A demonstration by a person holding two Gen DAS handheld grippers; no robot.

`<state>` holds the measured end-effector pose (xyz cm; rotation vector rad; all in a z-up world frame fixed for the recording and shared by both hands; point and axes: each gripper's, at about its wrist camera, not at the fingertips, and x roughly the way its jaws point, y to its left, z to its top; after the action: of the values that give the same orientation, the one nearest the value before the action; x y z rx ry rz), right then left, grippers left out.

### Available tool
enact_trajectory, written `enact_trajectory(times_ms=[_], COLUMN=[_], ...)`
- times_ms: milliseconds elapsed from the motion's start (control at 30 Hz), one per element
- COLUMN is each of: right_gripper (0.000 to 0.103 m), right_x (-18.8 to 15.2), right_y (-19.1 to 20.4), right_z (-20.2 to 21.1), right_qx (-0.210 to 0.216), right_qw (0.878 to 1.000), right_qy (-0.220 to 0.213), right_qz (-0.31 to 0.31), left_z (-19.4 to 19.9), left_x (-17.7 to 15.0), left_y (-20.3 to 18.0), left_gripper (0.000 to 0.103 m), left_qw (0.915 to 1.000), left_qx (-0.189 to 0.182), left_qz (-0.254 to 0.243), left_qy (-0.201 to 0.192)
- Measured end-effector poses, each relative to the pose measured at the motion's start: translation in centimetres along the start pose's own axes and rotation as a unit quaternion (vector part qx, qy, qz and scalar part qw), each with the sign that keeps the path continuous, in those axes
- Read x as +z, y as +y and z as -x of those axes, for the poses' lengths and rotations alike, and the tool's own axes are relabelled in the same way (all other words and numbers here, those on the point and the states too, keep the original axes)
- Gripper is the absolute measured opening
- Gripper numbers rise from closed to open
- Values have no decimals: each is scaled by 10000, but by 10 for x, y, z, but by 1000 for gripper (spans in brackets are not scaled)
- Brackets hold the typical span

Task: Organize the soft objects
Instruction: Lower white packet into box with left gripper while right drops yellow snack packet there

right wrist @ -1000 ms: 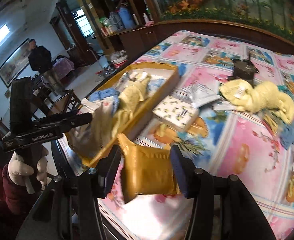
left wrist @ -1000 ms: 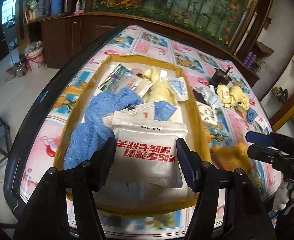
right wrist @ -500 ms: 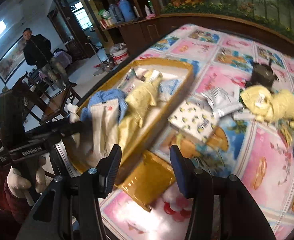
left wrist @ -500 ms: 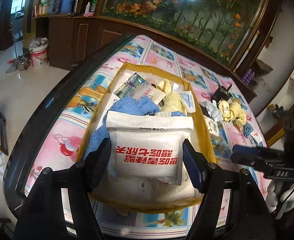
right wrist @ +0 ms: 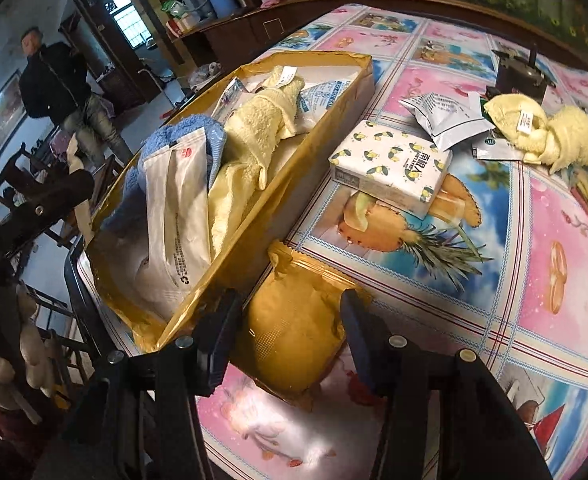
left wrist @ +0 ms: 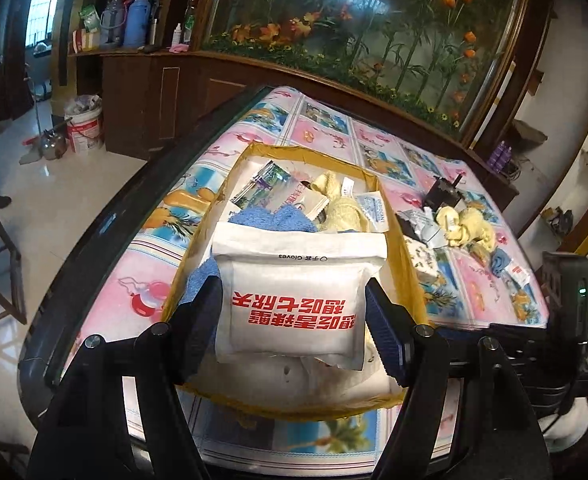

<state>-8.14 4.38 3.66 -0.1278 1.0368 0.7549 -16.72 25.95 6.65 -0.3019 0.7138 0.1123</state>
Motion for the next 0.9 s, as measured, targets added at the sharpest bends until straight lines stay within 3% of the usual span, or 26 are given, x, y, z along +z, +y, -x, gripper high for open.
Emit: enact_trajectory(times_ms=[100, 233, 333, 467, 533, 667, 900], right_gripper=[39, 39, 39, 39, 39, 39, 39], right_x=[-4, -5, 4, 22, 40, 63, 93], right_y=[-7, -22, -29, -25, -16, 12, 38], right_z=[8, 24, 39, 55, 53, 39, -14], right_qx=[67, 11, -29, 95, 219, 348, 445], right_qw=[9999, 9994, 9983, 9968, 9964, 9962, 9977], right_qy=[-35, -238, -457, -730, -781, -795, -394], right_qz=[-74, -261, -353, -315, -227, 110, 314], left_z=[-10, -13, -11, -4, -4, 4, 12], left_x=[-3, -4, -1, 3, 3, 5, 5], left_y=[-7, 3, 10, 12, 14, 18, 33], left_gripper=[72, 74, 90, 98, 98, 98, 98], left_qw=[9982, 9998, 9998, 9996, 9992, 9995, 9990], left_qx=[510, 121, -189, -267, -372, -188, -73], left_qz=[-300, -84, 71, 98, 170, 194, 340], left_qy=[63, 149, 87, -68, -38, -157, -279])
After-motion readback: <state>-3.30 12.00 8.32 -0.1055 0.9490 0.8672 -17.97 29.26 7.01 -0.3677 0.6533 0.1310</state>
